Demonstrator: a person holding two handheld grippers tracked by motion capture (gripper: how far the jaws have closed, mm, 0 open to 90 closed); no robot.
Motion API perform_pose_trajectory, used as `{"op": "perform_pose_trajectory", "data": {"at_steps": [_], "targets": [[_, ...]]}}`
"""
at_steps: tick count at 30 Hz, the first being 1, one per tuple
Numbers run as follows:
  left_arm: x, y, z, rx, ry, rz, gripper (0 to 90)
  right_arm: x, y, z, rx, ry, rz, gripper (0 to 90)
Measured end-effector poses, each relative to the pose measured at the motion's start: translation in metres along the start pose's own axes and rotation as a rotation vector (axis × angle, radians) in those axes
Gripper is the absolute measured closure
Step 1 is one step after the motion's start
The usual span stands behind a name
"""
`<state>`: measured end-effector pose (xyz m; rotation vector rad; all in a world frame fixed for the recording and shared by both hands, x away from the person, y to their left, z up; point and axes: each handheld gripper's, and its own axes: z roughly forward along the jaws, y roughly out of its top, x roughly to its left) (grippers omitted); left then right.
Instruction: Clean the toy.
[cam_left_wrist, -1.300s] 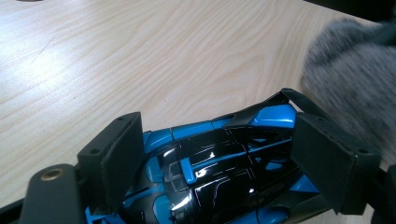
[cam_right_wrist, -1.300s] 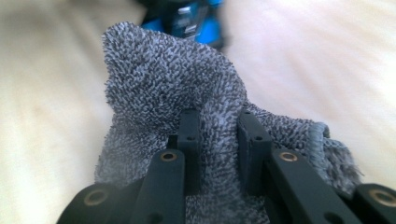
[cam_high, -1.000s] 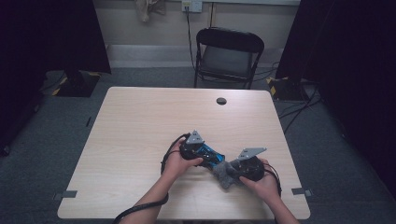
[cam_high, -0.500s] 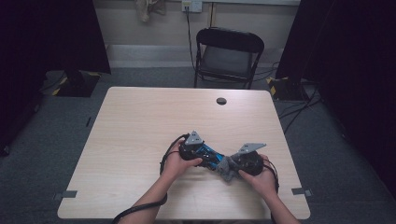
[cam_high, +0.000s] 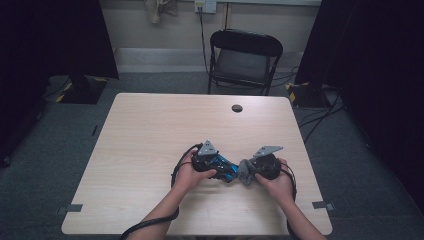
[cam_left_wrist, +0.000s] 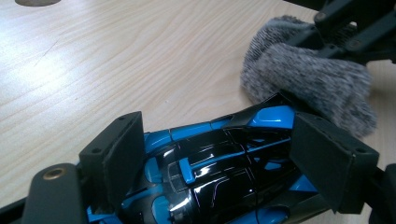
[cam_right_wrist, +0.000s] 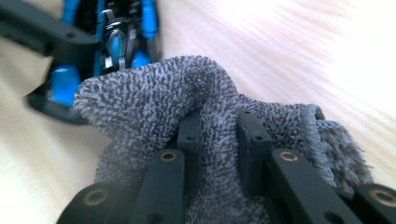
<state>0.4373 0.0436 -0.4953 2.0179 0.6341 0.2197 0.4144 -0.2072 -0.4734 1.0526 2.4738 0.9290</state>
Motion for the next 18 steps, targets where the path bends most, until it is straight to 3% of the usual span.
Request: {"op": "perform_pose_trajectory", "data": {"at_steps": [8,13,18], "targets": [[0.000,0.001,0.000,0.010,-0.003,0.001,18.4,-0.008,-0.002,-0.001,-0.022,-0.025,0.042,74.7],[0.000,0.001,0.000,0.009,-0.004,0.001,18.5,-0.008,-0.006,-0.013,-0.023,-0.011,0.016,74.7],[0.000,0.002,0.000,0.016,-0.004,0.000,18.5,-0.002,-0.017,-0.034,-0.034,0.036,-0.014,74.7]]}}
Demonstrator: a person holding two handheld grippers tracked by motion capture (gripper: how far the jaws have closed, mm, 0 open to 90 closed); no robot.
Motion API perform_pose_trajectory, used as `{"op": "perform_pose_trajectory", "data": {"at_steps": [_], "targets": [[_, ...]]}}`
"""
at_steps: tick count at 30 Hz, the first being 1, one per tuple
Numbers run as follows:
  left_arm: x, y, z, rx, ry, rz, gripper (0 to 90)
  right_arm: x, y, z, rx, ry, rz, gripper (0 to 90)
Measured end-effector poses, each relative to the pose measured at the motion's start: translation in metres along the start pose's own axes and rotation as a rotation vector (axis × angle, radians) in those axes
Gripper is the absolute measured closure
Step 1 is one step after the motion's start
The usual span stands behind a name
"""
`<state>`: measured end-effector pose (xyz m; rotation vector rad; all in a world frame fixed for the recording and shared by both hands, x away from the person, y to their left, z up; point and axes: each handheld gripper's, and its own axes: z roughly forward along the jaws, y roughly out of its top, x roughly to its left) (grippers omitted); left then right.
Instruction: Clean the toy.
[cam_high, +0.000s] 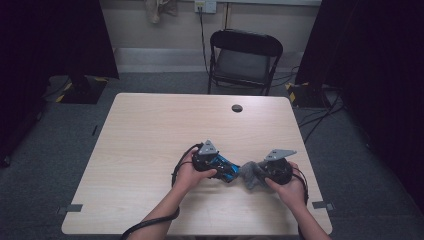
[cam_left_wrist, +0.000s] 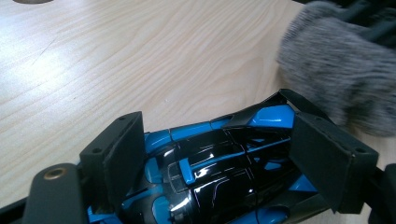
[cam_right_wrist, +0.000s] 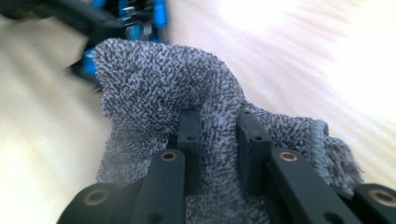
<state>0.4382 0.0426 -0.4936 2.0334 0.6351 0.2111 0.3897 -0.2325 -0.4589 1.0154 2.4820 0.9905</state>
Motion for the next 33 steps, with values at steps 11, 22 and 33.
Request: {"op": "perform_pose_trajectory", "data": {"at_steps": [11,22,33], "targets": [[-0.001,0.000,0.000,-0.002,0.000,0.000,18.5,0.042,-0.005,0.014,0.042,0.081,-0.102,74.5],[0.000,-0.002,0.000,-0.015,0.003,0.002,18.7,0.037,0.001,0.024,0.034,0.047,-0.081,74.5],[-0.001,-0.003,0.000,-0.028,0.005,-0.003,19.0,0.032,-0.001,0.027,0.004,0.013,-0.061,74.5]]}}
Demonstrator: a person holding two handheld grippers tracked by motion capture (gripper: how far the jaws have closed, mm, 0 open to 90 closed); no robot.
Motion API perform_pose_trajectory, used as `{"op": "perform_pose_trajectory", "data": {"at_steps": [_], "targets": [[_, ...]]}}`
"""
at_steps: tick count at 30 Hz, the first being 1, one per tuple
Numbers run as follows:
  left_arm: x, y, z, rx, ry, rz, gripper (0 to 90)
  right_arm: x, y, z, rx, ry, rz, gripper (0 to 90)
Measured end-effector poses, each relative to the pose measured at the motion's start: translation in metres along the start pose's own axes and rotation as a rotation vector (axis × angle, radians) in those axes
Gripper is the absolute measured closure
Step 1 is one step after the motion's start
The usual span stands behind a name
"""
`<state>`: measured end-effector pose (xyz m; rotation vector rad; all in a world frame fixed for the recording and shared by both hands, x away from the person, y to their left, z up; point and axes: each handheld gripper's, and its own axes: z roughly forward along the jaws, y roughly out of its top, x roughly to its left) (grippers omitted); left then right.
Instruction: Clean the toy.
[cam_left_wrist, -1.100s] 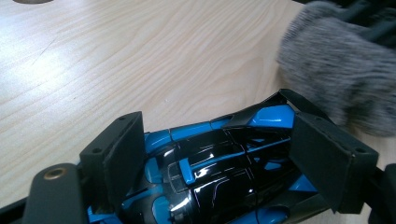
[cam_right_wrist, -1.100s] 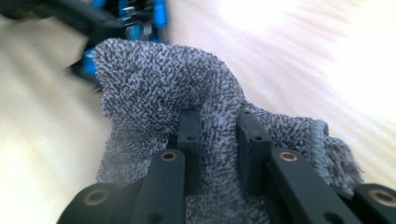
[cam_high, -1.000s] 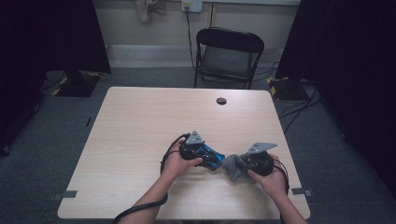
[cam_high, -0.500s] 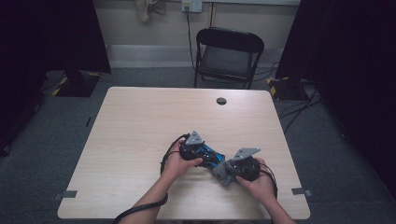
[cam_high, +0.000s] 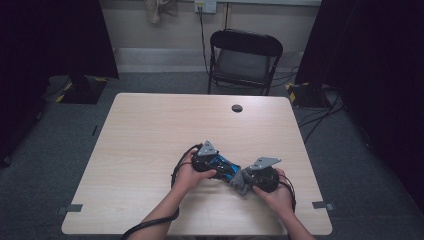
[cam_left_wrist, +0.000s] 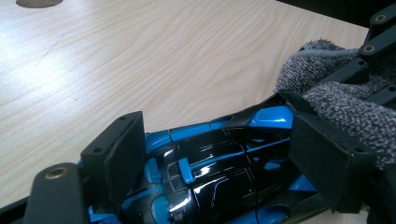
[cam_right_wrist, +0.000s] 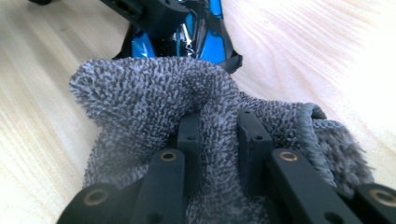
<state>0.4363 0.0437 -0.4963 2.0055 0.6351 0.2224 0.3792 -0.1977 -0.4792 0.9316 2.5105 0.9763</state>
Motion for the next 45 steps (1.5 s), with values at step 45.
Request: {"op": "perform_pose_trajectory", "data": {"at_steps": [45], "targets": [[-0.001,0.000,0.000,-0.001,0.000,0.003,20.0,-0.051,0.017,-0.007,-0.023,-0.162,0.207,70.9]]}}
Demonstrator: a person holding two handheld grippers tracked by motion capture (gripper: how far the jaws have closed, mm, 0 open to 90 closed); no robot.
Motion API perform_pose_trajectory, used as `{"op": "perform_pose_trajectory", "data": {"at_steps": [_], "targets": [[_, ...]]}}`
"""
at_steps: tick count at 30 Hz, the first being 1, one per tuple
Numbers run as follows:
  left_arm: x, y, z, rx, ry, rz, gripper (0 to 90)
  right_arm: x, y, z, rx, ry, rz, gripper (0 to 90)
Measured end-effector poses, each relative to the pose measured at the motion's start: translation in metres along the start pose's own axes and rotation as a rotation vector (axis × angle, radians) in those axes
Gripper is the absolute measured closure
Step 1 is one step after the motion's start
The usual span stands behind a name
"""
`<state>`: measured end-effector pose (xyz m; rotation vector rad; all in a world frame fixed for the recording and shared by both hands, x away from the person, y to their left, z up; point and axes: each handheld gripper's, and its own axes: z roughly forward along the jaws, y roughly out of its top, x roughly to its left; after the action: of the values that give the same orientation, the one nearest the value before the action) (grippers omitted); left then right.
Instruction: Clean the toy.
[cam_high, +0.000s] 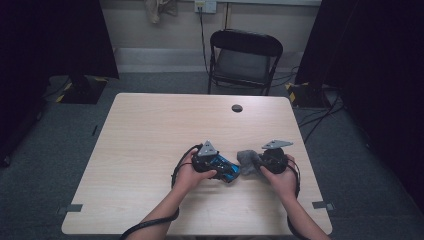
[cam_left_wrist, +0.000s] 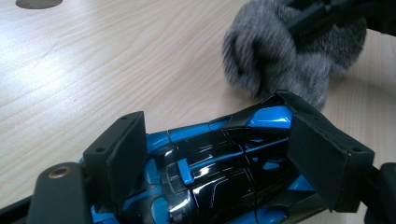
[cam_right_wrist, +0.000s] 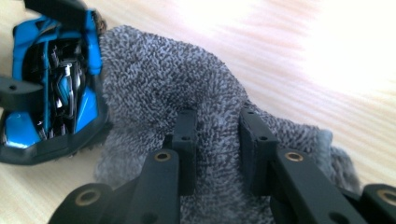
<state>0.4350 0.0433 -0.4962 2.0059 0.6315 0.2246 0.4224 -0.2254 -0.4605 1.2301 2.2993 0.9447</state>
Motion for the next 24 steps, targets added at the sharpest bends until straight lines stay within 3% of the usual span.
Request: {"op": "perform_pose_trajectory", "data": {"at_steps": [3,5,7,8,9,10,18,24], "targets": [[0.000,0.000,0.000,-0.001,0.000,-0.001,20.0,-0.004,0.001,0.000,-0.002,-0.003,0.021,64.3],[0.000,0.000,0.000,0.000,0.001,0.000,20.0,-0.004,0.002,0.000,-0.007,-0.031,0.001,55.6],[0.000,0.000,0.000,-0.001,0.001,0.000,20.0,-0.004,0.002,0.000,-0.016,-0.023,-0.008,50.7],[0.000,0.000,0.000,-0.004,0.000,0.000,20.0,-0.004,0.005,-0.003,-0.040,-0.018,-0.060,39.9],[0.000,0.000,0.000,-0.004,0.000,0.000,20.0,-0.004,0.005,-0.003,-0.040,-0.018,-0.060,39.9],[0.000,0.000,0.000,-0.004,-0.002,-0.001,20.1,-0.005,0.008,-0.007,-0.057,-0.015,-0.097,36.6],[0.001,0.001,0.000,0.004,-0.006,0.000,19.8,-0.023,0.006,-0.015,-0.064,0.093,-0.197,33.2],[0.001,0.002,0.002,0.015,-0.012,0.004,18.3,-0.025,-0.007,-0.004,-0.002,0.056,-0.219,37.0]]}}
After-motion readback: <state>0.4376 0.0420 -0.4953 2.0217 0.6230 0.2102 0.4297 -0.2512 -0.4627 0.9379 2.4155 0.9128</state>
